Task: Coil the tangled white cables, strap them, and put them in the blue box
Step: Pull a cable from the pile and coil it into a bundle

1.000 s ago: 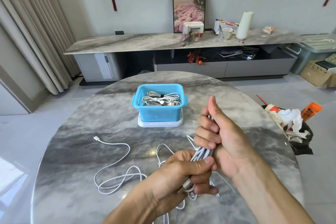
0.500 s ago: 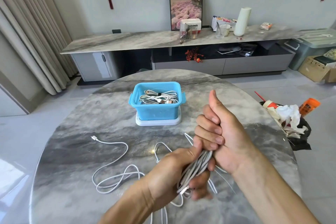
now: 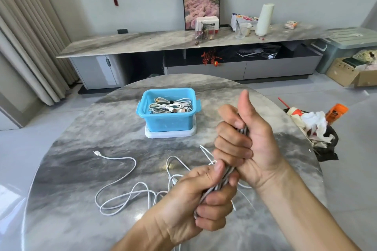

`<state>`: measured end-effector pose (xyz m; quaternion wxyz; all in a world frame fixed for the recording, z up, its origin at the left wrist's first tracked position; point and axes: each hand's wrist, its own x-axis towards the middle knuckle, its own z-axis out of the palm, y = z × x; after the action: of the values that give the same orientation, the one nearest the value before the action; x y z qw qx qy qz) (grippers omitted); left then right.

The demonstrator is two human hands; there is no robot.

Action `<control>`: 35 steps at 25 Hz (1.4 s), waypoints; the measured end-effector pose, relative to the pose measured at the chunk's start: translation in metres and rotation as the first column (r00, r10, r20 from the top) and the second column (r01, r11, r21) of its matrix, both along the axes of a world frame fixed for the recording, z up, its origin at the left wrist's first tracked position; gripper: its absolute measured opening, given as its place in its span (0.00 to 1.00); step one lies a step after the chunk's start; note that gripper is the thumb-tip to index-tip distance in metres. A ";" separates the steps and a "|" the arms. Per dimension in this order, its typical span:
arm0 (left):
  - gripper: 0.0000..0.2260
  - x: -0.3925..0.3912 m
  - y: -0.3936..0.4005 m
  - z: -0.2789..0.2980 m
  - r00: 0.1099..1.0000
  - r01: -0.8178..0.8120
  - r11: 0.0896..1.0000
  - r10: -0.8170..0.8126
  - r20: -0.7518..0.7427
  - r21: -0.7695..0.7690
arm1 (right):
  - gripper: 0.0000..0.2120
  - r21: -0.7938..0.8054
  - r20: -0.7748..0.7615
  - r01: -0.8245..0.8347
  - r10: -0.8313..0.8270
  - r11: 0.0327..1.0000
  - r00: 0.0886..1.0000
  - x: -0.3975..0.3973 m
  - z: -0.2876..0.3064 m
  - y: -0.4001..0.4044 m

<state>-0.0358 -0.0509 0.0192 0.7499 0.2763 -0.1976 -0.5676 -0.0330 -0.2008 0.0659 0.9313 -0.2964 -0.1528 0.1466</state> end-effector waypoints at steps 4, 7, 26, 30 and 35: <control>0.16 -0.001 -0.007 0.010 0.935 -0.322 0.909 0.261 0.240 0.264 | 0.20 -0.089 -0.160 0.260 -0.272 0.961 0.949 0.007 -0.003 0.001; 0.17 0.000 -0.005 0.001 0.756 -0.553 0.769 0.302 0.581 0.321 | 0.12 -0.353 -0.277 0.376 -0.480 0.857 0.833 0.011 -0.008 0.003; 0.15 0.003 -0.004 -0.008 0.979 -0.031 0.994 0.051 -0.195 0.105 | 0.17 -0.101 -0.285 0.406 -0.417 0.908 0.863 0.014 -0.011 0.005; 0.16 0.000 -0.010 0.000 0.968 -0.234 0.911 0.250 -0.005 0.340 | 0.17 -0.126 -0.322 0.426 -0.443 0.896 0.837 0.020 -0.019 0.003; 0.15 0.013 -0.008 -0.005 0.846 -0.532 0.709 0.466 0.258 0.464 | 0.13 -0.659 -0.151 0.474 -0.719 0.584 0.678 0.045 -0.028 -0.029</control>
<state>-0.0224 -0.0594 0.0147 0.7587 0.5448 -0.0005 -0.3570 0.0123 -0.2300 0.0384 0.7999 -0.5572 0.2052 -0.0871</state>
